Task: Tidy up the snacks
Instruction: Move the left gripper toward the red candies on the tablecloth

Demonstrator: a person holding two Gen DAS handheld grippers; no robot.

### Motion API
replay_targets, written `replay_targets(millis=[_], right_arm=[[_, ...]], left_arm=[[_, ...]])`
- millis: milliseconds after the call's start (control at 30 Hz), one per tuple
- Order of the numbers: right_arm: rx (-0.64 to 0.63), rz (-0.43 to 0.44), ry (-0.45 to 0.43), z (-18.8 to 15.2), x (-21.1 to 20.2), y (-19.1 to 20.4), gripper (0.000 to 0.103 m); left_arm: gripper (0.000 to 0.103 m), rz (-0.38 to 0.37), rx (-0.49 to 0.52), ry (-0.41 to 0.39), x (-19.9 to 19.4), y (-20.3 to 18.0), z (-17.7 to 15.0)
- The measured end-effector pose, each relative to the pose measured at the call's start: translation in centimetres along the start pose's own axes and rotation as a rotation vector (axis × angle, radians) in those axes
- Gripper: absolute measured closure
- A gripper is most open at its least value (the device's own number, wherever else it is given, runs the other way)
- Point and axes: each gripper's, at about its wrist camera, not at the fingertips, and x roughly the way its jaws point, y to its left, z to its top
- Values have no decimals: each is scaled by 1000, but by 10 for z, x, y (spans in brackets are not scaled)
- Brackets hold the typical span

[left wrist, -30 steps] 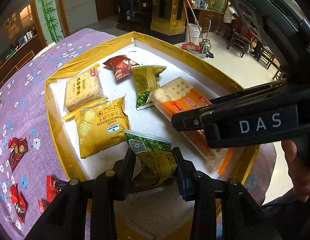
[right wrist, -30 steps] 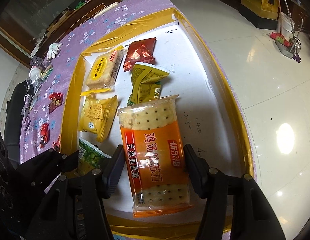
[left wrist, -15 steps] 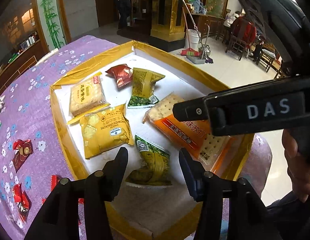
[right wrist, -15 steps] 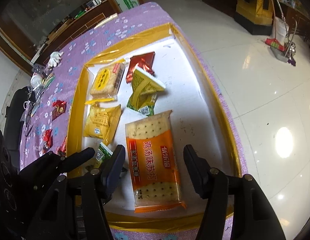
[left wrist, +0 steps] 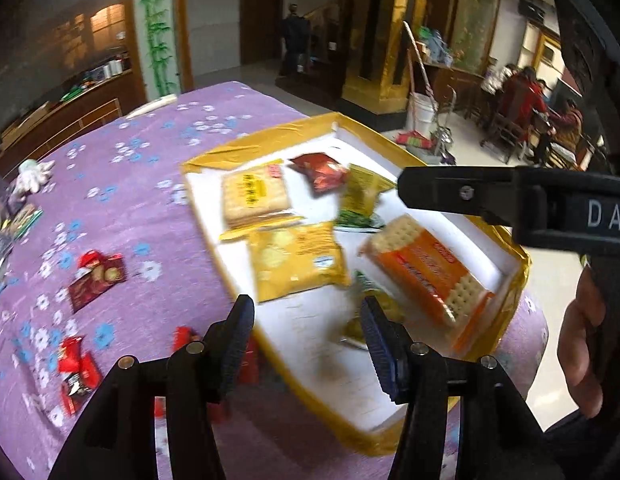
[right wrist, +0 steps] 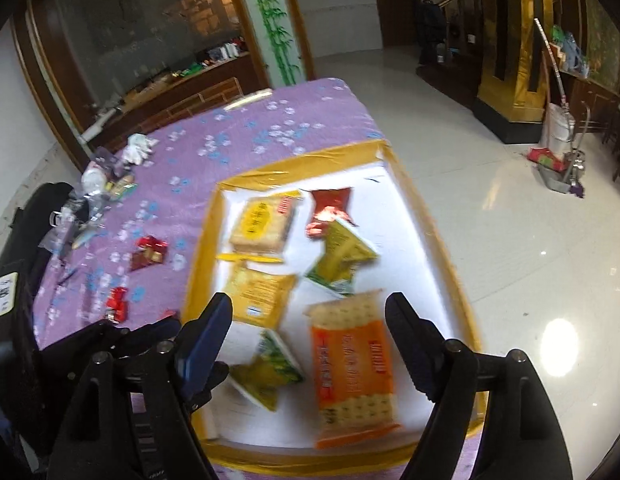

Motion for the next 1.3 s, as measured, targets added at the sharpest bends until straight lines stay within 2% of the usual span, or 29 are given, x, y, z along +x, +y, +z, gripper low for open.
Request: replay_targets(millis=[67,200,300,467,633,733,933,1067,1100,1167,1200,1233,1300], right_arm=[[42,42,-4,0,0,0,25],[73,57,-4,0,4,9,25],[25,91,31,0,9,27,26],[-41,69,42,-4,9,48,26],[-70,61,41,-12,7,59,26],[-75,48,44,-17,7,61,26],[-65,33,49,-22,4,61,26],[-65,33,46,-26,0,63,26],[-66,42,49,-26,0,64,26],[-76,59,54,-28,1,69,26],[-86,73,59,-28,2,72,26],[-99,91,65,-28,3,76,26],[-140,134,85,-30,8,89,26]], left_arm=[[45,16,-21,-12,-5,11,-2],[45,53,-72,-16,-13,34,-9],[45,82,-123,-21,-20,57,-15],[45,155,-212,-12,-30,110,-39],[45,222,-293,49,-26,172,-68],[45,200,-279,79,-19,190,-73],[45,152,-133,158,9,187,-71],[42,134,-95,141,13,188,-66],[43,135,-95,136,13,188,-66],[55,148,-98,119,11,183,-66],[69,151,-104,113,10,180,-67],[74,162,-115,110,8,176,-68],[75,178,-138,106,6,171,-72]])
